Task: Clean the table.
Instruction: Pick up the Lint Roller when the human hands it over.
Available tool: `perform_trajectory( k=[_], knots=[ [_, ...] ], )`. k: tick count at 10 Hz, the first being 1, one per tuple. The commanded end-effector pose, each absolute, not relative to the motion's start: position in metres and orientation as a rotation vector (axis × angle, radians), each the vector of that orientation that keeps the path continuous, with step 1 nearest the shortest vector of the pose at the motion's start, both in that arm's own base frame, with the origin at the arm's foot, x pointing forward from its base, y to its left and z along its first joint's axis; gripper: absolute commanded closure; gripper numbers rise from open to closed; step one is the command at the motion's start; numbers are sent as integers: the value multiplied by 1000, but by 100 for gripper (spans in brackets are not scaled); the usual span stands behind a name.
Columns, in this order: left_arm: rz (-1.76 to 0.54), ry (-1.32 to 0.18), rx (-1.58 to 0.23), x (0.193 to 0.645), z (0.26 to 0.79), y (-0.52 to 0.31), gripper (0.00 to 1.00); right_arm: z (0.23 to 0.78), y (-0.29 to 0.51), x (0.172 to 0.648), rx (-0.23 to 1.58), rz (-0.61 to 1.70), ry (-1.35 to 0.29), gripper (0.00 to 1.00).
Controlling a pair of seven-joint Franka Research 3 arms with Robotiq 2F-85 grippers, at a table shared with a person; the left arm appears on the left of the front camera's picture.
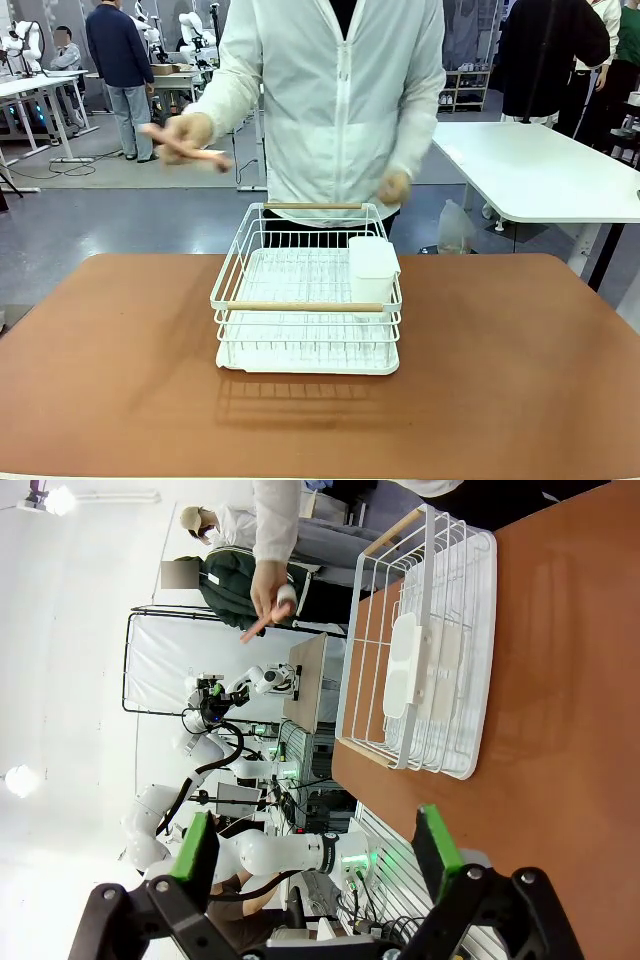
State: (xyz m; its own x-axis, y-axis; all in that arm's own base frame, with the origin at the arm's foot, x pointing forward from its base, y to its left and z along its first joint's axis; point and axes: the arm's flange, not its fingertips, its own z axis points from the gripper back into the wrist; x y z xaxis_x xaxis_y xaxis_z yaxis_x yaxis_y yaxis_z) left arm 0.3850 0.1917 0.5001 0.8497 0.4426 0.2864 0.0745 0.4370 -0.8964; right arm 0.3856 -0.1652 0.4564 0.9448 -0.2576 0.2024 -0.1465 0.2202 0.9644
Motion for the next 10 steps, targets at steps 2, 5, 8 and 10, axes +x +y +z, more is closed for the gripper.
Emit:
perform_trajectory(
  k=[2, 5, 8, 10],
  knots=[
    [236, -538, -1126, 384, 501, 193, 0, 460, -164, 387, 1370, -81, -355, 0],
    [236, -538, -1126, 384, 501, 193, 0, 460, -164, 387, 1370, -81, -355, 0],
    [236, -538, -1126, 384, 501, 193, 0, 460, -164, 387, 1370, -81, -355, 0],
    [236, -538, -1126, 384, 501, 193, 0, 460, -164, 387, 1370, -81, -355, 0]
  ],
)
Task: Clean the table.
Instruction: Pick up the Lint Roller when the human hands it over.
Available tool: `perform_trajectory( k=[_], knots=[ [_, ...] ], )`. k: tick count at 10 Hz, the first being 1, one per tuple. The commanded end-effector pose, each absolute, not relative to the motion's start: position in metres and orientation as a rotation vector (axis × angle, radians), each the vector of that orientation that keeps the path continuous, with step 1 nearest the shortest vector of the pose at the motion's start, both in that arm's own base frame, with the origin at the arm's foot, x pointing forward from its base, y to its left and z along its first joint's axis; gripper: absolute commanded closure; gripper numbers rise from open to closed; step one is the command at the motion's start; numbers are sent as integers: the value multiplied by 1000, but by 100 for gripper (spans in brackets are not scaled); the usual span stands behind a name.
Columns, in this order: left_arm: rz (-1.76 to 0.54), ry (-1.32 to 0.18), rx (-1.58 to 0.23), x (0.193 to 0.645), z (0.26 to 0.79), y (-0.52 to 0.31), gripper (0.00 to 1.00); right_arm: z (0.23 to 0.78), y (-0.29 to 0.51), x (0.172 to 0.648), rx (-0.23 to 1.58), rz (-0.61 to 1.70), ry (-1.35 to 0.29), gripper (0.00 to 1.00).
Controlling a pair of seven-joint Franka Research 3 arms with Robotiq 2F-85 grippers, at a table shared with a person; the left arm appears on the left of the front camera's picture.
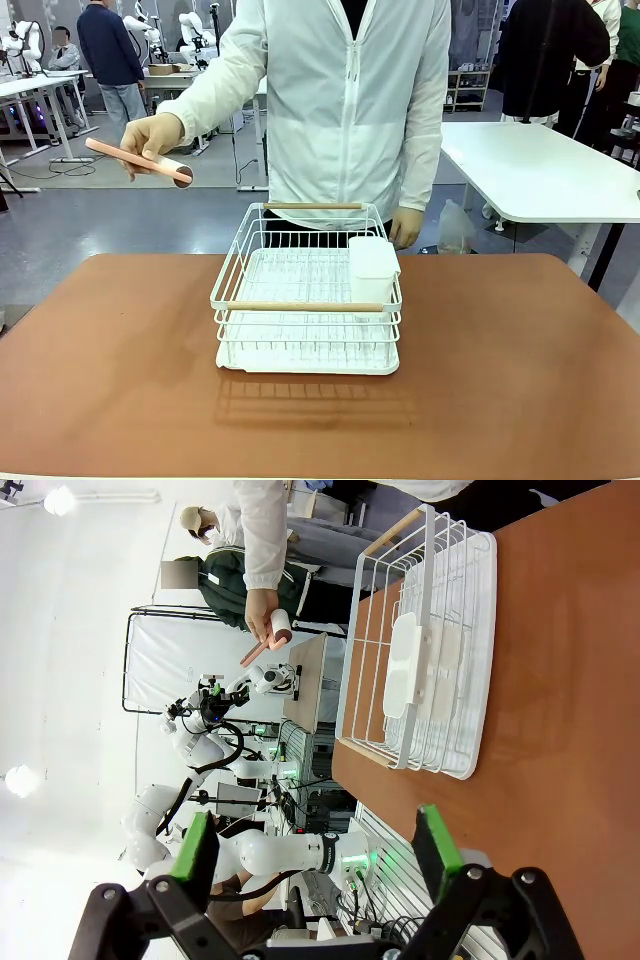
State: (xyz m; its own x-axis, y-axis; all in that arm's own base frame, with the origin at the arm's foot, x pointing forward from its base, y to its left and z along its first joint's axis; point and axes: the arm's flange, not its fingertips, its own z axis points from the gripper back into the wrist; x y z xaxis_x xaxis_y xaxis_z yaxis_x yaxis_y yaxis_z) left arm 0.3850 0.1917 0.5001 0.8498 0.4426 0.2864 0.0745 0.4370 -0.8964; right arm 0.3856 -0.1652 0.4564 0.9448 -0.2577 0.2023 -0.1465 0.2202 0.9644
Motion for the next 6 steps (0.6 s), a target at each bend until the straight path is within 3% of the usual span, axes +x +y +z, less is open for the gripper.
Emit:
perform_trajectory(
  k=[1, 3, 6],
  knots=[
    [236, -538, -1126, 384, 501, 193, 0, 460, -164, 387, 1370, -81, -355, 0],
    [243, -533, -1108, 385, 500, 192, 0, 460, -164, 387, 1370, -81, -355, 0],
    [469, -447, -987, 394, 541, 146, 0, 460, -164, 387, 1370, -81, -355, 0]
  ],
)
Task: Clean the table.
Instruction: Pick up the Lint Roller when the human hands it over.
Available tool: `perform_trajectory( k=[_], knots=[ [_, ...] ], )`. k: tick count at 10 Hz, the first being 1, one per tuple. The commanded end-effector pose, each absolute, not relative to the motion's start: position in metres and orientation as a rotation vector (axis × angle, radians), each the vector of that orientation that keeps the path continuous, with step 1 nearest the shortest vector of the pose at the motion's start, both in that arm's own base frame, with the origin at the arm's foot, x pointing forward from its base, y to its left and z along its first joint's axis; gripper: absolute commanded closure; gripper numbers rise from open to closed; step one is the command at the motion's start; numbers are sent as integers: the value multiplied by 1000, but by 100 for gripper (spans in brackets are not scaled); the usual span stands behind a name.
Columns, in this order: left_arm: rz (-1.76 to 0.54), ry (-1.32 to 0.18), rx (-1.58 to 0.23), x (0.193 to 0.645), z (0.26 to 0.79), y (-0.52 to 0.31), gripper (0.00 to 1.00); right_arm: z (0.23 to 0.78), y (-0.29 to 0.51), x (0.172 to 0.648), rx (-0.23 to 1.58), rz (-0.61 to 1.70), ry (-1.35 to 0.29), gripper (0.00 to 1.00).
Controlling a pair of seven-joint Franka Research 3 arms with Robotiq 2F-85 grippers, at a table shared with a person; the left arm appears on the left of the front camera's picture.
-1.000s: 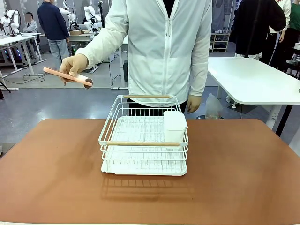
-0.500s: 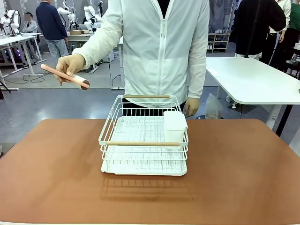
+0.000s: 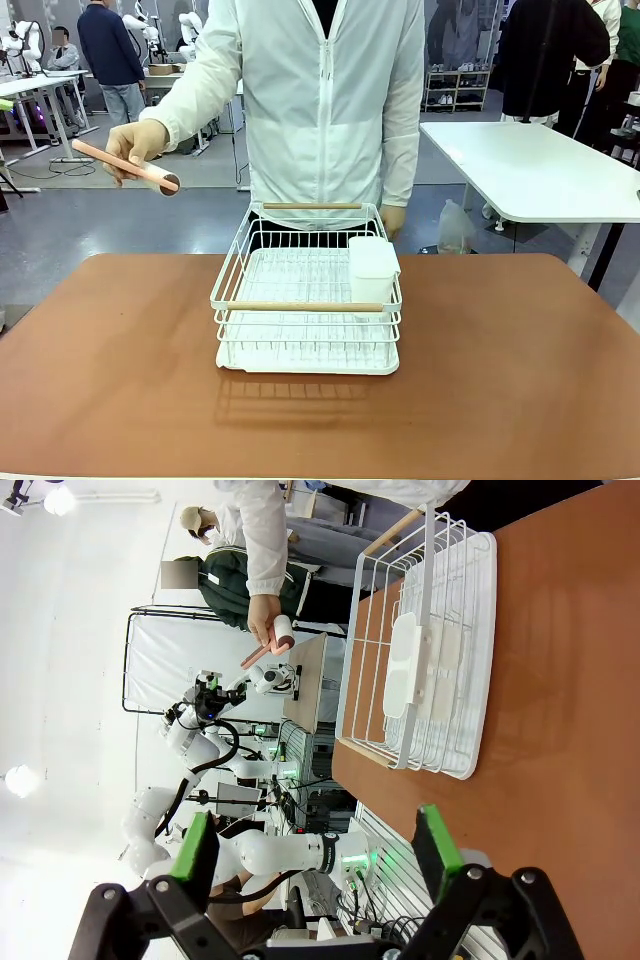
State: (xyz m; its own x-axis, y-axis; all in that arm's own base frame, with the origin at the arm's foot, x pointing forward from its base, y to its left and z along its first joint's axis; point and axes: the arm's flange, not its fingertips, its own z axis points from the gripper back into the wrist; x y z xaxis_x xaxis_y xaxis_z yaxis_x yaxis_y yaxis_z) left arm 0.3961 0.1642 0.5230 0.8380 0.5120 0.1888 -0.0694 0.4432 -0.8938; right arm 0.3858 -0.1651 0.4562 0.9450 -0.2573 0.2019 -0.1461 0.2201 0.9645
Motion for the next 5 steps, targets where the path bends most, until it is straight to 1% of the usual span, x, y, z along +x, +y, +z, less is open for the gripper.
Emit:
perform_trajectory(
  k=[1, 3, 5],
  knots=[
    [534, -432, -950, 403, 546, 133, 0, 460, -164, 387, 1370, -81, -355, 0],
    [609, -424, -890, 421, 547, 109, 0, 460, -164, 387, 1370, -81, -355, 0],
    [662, -435, -855, 437, 535, 91, 0, 460, -164, 387, 1370, -81, -355, 0]
  ],
)
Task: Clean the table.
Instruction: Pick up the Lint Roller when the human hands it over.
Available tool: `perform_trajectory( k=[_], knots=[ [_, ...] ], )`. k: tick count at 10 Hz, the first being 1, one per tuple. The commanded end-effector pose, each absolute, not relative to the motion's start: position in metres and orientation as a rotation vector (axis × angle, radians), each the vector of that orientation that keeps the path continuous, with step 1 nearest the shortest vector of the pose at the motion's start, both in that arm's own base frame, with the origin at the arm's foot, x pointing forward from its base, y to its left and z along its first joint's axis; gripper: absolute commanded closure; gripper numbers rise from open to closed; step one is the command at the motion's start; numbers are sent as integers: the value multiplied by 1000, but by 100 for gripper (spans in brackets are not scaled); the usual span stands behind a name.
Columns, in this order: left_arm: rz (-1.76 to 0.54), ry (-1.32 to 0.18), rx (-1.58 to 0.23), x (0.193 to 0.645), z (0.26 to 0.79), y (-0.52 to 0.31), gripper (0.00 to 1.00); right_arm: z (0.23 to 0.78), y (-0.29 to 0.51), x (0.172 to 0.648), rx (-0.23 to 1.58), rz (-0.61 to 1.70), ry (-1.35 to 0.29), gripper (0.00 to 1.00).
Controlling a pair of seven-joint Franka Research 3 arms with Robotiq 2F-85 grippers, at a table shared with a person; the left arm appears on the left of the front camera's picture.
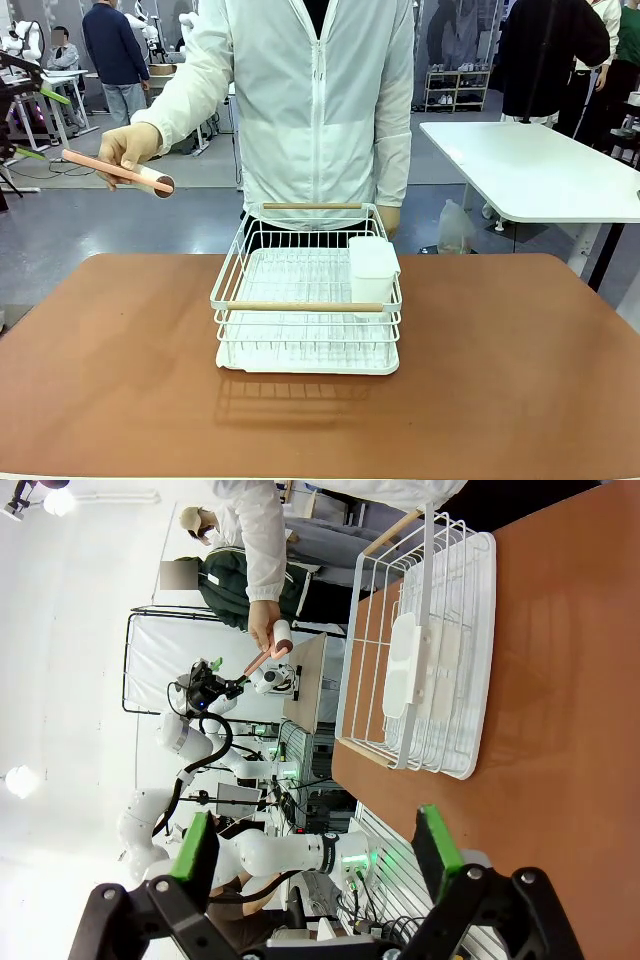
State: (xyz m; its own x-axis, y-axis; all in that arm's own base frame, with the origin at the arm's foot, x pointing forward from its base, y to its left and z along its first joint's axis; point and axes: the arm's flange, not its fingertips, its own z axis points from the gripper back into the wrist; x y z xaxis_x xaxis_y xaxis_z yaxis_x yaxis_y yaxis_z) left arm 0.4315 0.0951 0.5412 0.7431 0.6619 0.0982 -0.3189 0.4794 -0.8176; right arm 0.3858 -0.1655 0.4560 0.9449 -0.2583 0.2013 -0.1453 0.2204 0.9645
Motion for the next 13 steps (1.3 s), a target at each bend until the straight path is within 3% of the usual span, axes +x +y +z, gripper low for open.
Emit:
perform_trajectory(
  k=[1, 13],
  knots=[
    [674, -438, -865, 441, 528, 85, 0, 460, -164, 387, 1370, -81, -355, 0],
    [665, -470, -924, 450, 491, 85, 0, 460, -164, 387, 1370, -81, -355, 0]
  ],
)
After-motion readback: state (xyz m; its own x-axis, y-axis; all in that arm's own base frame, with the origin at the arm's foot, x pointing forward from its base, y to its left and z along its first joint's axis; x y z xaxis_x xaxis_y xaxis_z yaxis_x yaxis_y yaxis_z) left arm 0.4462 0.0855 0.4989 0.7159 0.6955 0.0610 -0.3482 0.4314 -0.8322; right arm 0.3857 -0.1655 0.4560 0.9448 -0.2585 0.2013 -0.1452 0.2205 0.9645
